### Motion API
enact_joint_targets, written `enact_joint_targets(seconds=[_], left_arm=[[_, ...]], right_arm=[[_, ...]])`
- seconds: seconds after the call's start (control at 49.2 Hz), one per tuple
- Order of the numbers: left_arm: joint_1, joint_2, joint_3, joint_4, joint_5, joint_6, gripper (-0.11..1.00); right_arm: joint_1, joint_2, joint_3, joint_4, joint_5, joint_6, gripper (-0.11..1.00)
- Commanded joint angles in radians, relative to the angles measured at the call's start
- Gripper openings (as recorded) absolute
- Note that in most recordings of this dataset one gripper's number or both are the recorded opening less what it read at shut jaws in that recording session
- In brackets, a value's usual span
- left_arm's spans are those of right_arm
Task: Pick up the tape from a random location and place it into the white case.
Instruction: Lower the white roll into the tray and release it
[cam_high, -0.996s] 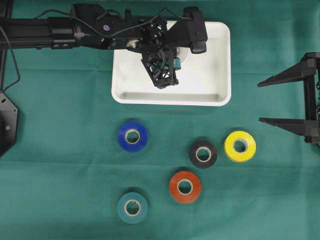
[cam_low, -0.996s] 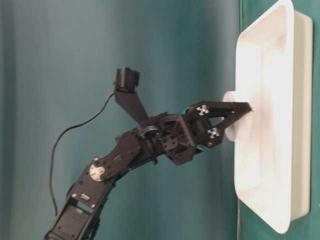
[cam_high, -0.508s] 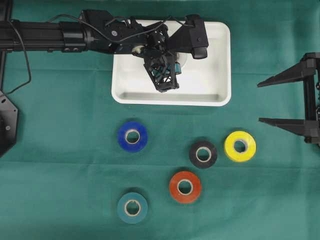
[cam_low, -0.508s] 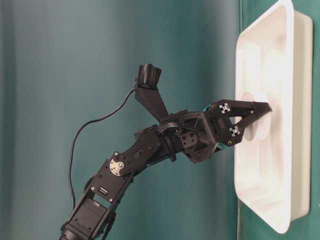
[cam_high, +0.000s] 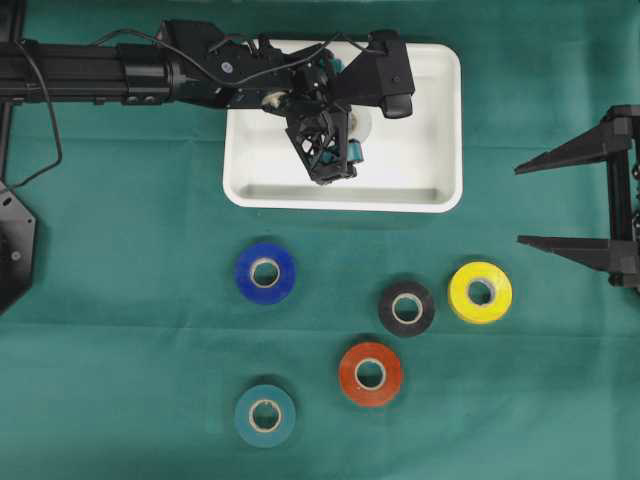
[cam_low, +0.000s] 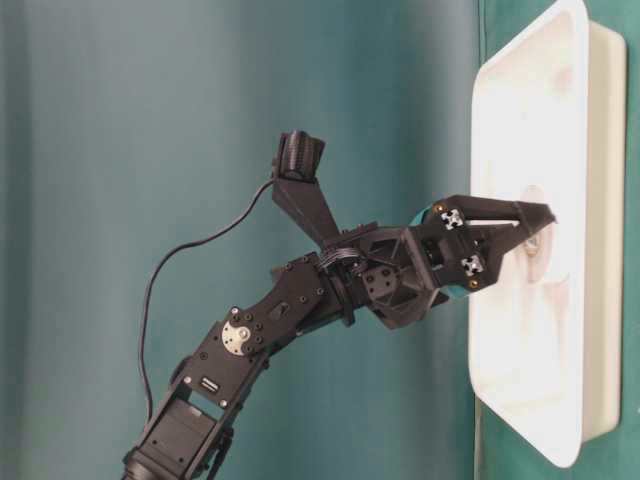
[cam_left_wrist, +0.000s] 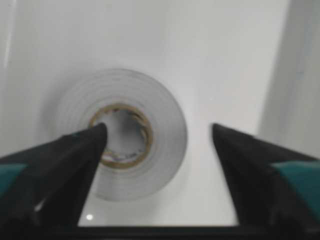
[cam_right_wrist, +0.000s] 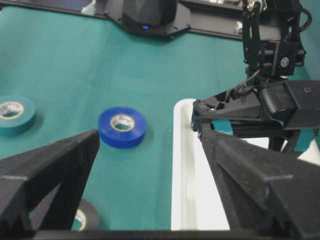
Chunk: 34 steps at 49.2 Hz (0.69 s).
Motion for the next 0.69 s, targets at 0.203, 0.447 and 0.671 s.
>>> enact_joint_targets(seconds=[0.203, 0.447, 0.671], left_arm=[[0.009, -0.032, -0.005, -0.002, -0.002, 0.002, 0.98], [0.006, -0.083, -0.006, -0.002, 0.044, 0.002, 0.98], [-0.002, -0.187, -0.018, -0.002, 0.077, 0.002, 0.98]], right_arm=[[-0.002, 0.006, -0.025, -0.002, -0.003, 0.000, 0.91], [-0.002, 0.005, -0.028, -0.002, 0.003, 0.003, 0.91], [-0.002, 0.003, -0.028, -0.002, 0.005, 0.003, 0.91]])
